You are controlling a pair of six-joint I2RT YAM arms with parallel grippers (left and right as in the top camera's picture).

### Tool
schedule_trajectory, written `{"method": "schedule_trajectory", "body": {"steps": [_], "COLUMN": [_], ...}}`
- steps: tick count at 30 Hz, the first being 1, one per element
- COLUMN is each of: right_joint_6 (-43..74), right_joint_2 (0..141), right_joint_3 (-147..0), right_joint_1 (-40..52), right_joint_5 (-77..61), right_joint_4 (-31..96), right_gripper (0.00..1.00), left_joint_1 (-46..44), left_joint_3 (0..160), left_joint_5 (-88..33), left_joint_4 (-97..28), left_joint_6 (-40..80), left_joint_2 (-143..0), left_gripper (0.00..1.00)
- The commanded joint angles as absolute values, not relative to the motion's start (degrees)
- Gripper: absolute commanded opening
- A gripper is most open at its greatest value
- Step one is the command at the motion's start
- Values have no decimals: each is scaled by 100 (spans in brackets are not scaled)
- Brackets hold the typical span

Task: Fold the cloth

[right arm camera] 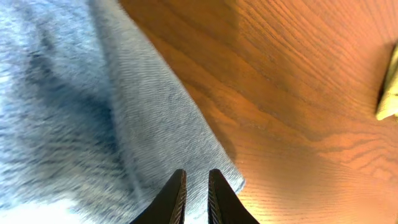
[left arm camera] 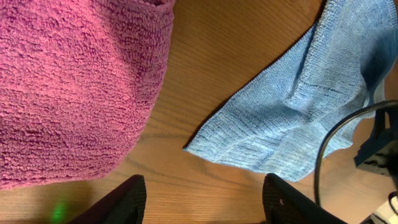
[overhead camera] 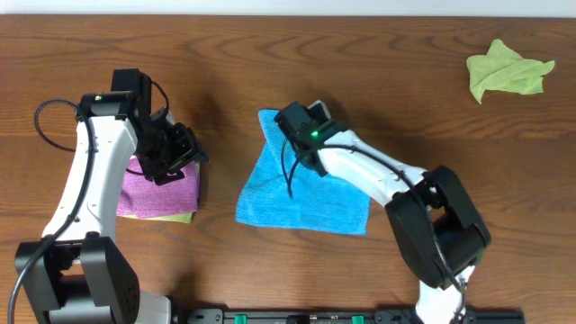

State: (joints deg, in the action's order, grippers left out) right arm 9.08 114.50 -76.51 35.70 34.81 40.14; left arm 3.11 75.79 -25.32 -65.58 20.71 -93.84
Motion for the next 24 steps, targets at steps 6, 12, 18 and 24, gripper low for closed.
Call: {"method": "schedule_trajectory", "body": {"steps": [6, 12, 18, 24], "right_joint_6": [985, 982, 985, 985], "right_joint_2": [11303, 10809, 10792, 10857], "right_joint_3": [-7780, -7828, -7826, -7822], "right_joint_1": [3457, 3695, 3623, 3507], "right_joint_5": [3109, 3094, 2694, 2324], "right_joint_4": [4097, 3957, 3931, 3874], "right_gripper": [34, 47, 45, 44], "left_joint_1": [331, 331, 331, 331], "left_joint_3": [7684, 7684, 7684, 7684], "left_joint_5": [-2550, -2550, -2552, -2552], "left_joint_4": [-6598, -6593, -6598, -6595], "left_joint_6": [1968, 1970, 1970, 1970], "left_joint_2": [-9275, -9275, -9275, -9275], "left_gripper": [62, 62, 61, 61]}}
